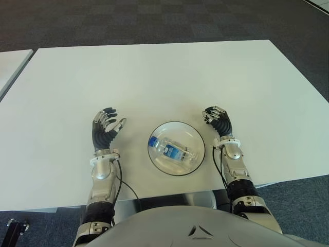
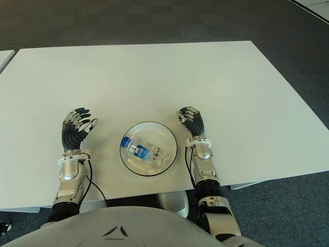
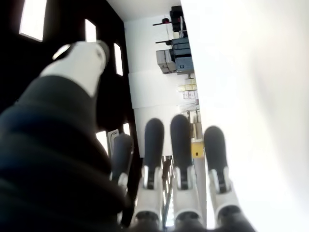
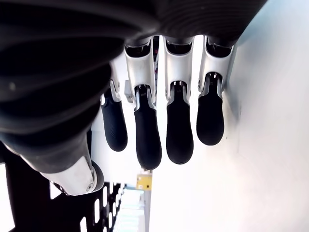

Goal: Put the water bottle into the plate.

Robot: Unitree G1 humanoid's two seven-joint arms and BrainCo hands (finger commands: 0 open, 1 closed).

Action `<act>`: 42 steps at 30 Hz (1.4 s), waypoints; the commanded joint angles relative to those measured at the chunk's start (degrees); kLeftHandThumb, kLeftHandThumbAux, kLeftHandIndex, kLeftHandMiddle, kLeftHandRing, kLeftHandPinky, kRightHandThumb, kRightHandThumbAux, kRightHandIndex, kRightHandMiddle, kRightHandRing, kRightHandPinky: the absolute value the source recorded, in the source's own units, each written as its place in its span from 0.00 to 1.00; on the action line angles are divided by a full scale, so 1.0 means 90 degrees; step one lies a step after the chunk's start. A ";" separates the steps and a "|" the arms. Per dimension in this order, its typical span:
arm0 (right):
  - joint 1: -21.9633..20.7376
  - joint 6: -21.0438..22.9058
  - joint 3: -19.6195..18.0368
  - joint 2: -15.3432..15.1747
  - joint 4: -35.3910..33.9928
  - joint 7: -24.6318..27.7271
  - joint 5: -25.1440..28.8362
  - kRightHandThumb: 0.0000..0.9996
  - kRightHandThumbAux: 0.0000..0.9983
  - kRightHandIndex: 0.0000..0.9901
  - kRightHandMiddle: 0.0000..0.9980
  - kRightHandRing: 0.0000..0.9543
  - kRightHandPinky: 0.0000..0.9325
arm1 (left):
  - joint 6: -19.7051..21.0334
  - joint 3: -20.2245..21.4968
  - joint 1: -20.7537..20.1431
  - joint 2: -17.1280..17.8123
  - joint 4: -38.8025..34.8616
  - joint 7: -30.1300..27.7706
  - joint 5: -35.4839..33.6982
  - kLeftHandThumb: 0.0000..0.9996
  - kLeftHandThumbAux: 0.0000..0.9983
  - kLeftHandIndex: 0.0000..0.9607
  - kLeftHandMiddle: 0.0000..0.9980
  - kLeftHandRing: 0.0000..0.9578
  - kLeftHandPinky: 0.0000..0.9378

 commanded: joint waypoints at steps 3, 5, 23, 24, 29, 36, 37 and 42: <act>0.0130 0.0166 0.0020 0.0035 0.0059 0.0027 0.0027 0.71 0.73 0.44 0.59 0.63 0.66 | 0.0363 -0.0034 0.0003 0.0043 0.0094 0.0262 0.0392 0.12 0.84 0.44 0.46 0.48 0.51; 0.0141 0.0154 0.0016 0.0043 0.0038 0.0006 0.0021 0.71 0.73 0.44 0.59 0.63 0.66 | 0.0450 -0.0032 0.0001 0.0037 0.0072 0.0316 0.0454 0.14 0.85 0.48 0.49 0.50 0.53; 0.0192 0.0290 -0.0006 0.0162 -0.0074 -0.0104 0.0053 0.71 0.73 0.44 0.59 0.63 0.66 | 0.0867 -0.0184 -0.0074 -0.0044 -0.0030 0.0169 0.0387 0.70 0.72 0.45 0.65 0.66 0.66; 0.0193 0.0296 -0.0007 0.0166 -0.0075 -0.0103 0.0053 0.71 0.73 0.44 0.59 0.63 0.66 | 0.0888 -0.0199 -0.0074 -0.0038 -0.0038 0.0149 0.0388 0.70 0.72 0.45 0.65 0.66 0.66; 0.0207 0.0327 -0.0003 0.0180 -0.0112 -0.0110 0.0039 0.71 0.73 0.44 0.59 0.63 0.64 | 0.1009 -0.0273 -0.0052 0.0024 -0.0106 -0.0023 0.0318 0.70 0.72 0.45 0.68 0.69 0.67; 0.0236 0.0330 0.0009 0.0184 -0.0163 -0.0056 0.0058 0.71 0.73 0.44 0.59 0.62 0.64 | 0.1108 -0.0356 -0.0059 0.0060 -0.0149 -0.0327 0.0169 0.70 0.72 0.45 0.70 0.71 0.70; 0.0237 0.0331 0.0009 0.0184 -0.0166 -0.0053 0.0059 0.71 0.73 0.44 0.59 0.62 0.64 | 0.1116 -0.0355 -0.0058 0.0061 -0.0154 -0.0343 0.0163 0.70 0.72 0.45 0.70 0.71 0.70; 0.0250 0.0334 0.0016 0.0189 -0.0180 -0.0036 0.0053 0.71 0.73 0.44 0.59 0.62 0.65 | 0.1123 -0.0372 -0.0058 0.0071 -0.0153 -0.0477 0.0106 0.70 0.72 0.45 0.70 0.71 0.70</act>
